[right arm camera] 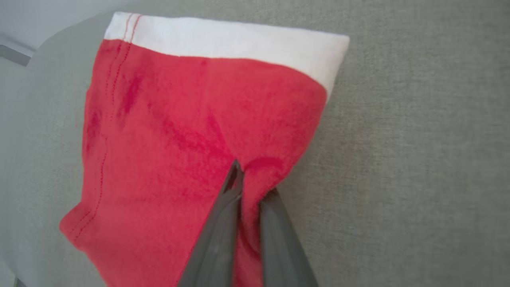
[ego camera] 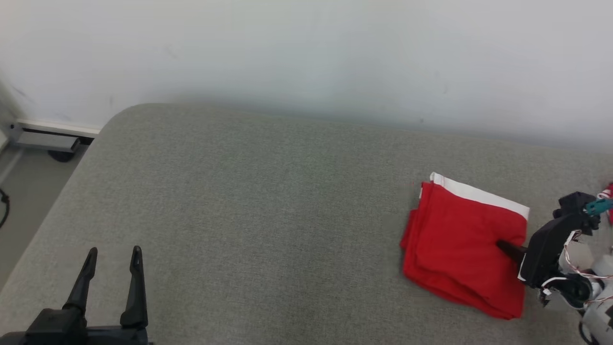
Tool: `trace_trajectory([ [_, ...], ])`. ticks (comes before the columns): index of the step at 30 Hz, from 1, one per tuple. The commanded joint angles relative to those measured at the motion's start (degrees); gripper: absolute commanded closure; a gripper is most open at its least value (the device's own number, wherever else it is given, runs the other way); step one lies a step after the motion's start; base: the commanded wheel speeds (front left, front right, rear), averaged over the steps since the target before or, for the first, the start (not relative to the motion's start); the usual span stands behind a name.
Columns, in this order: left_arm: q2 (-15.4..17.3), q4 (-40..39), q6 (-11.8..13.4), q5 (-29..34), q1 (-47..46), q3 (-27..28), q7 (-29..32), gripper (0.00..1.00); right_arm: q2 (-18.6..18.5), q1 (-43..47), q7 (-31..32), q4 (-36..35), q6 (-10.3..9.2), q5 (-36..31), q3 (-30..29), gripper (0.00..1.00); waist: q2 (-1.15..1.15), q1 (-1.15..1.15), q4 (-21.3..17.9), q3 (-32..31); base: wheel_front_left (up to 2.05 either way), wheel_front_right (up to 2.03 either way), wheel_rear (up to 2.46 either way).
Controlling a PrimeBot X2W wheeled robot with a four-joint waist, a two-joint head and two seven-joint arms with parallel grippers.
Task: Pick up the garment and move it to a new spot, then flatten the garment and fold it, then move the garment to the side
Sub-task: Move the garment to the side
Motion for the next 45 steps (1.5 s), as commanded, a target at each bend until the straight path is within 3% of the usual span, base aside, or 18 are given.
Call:
trace_trajectory([
  [1, 0.4, -0.1, -0.1, -0.2, -0.8, 0.0, -0.1, 0.00, -1.8, -1.2, 0.9, -0.3, -0.04, -1.2, 0.5, 1.00, 0.00, 0.00, -2.3, 0.3, 0.00, 0.00, 0.00],
  [15, 0.8, -0.1, -1.0, 0.4, -3.3, -1.4, 0.7, 0.00, -12.0, -9.6, 9.4, 0.1, -0.05, -7.4, 3.5, 1.00, 0.00, 0.00, -5.5, 2.4, 0.00, 0.00, 0.00],
  [28, 1.2, -0.5, -1.2, 1.0, -5.2, -2.3, 1.2, 0.00, -16.1, -18.5, 10.7, 3.5, -0.05, -15.7, 7.2, 1.00, 0.00, 0.00, -5.2, 5.7, 0.00, 0.00, 0.00],
  [45, 2.0, -1.2, -0.8, 1.7, -8.0, -2.5, 1.3, 0.00, -20.1, -27.0, 12.0, 3.6, -0.05, -18.7, 9.7, 1.00, 0.00, 0.00, -7.0, 11.9, 0.00, 0.00, 0.00],
])
